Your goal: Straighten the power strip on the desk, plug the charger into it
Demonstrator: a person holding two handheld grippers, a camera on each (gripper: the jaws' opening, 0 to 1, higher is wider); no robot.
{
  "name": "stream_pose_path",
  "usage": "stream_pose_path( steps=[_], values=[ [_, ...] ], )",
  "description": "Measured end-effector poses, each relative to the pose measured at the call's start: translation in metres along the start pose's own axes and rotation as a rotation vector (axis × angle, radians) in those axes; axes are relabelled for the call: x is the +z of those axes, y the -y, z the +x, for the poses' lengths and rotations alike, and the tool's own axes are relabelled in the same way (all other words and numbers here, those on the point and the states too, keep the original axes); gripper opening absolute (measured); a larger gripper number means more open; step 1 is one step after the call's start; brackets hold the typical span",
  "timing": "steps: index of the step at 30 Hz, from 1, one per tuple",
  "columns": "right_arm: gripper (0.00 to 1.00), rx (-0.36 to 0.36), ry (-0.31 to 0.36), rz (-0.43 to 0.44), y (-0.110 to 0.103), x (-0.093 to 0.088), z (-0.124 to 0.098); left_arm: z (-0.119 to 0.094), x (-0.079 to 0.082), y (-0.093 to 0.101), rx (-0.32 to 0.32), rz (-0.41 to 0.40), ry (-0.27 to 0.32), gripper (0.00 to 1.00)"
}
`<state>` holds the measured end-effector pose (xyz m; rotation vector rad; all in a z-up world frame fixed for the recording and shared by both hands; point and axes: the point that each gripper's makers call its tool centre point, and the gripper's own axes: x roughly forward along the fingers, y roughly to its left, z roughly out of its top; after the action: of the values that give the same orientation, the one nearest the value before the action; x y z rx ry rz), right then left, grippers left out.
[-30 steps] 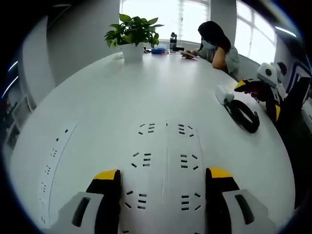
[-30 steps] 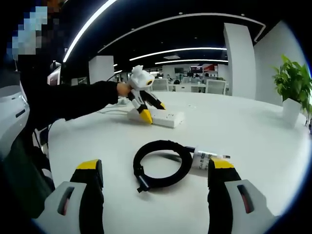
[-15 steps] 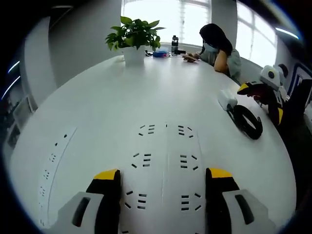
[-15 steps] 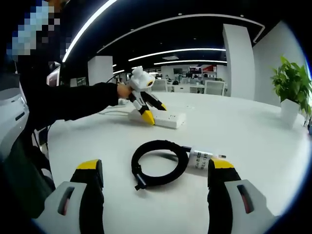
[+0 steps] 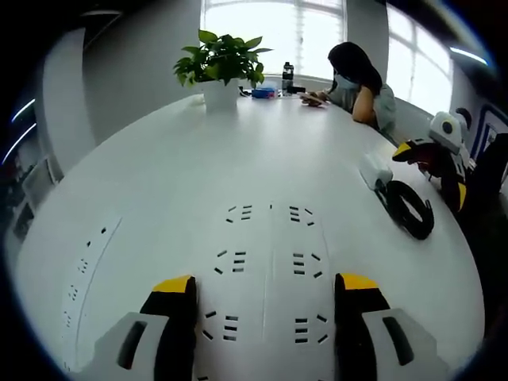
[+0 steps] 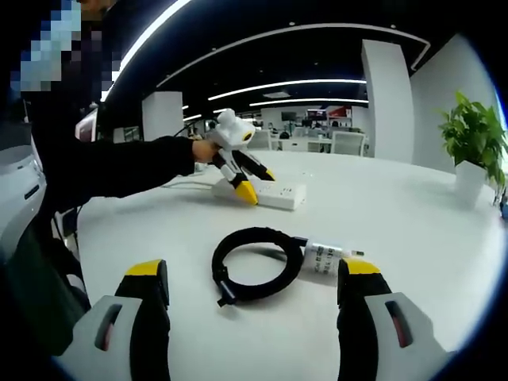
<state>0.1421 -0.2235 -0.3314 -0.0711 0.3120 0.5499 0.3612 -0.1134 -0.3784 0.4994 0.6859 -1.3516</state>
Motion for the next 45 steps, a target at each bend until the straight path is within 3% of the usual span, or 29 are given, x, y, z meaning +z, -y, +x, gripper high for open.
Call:
stream_pose_path(
  steps=[11,37,45],
  values=[
    [0.88,0.000,0.001,0.002,0.001,0.000,-0.001,0.010,0.012,0.001,-0.004,0.011,0.013,0.71],
    [0.87,-0.012,0.001,0.005,0.004,-0.002,-0.006,0.022,0.021,0.013,-0.008,0.024,0.028,0.71],
    [0.87,-0.012,0.001,0.007,0.005,-0.002,-0.006,0.028,0.028,0.007,-0.014,0.029,0.031,0.71]
  ],
)
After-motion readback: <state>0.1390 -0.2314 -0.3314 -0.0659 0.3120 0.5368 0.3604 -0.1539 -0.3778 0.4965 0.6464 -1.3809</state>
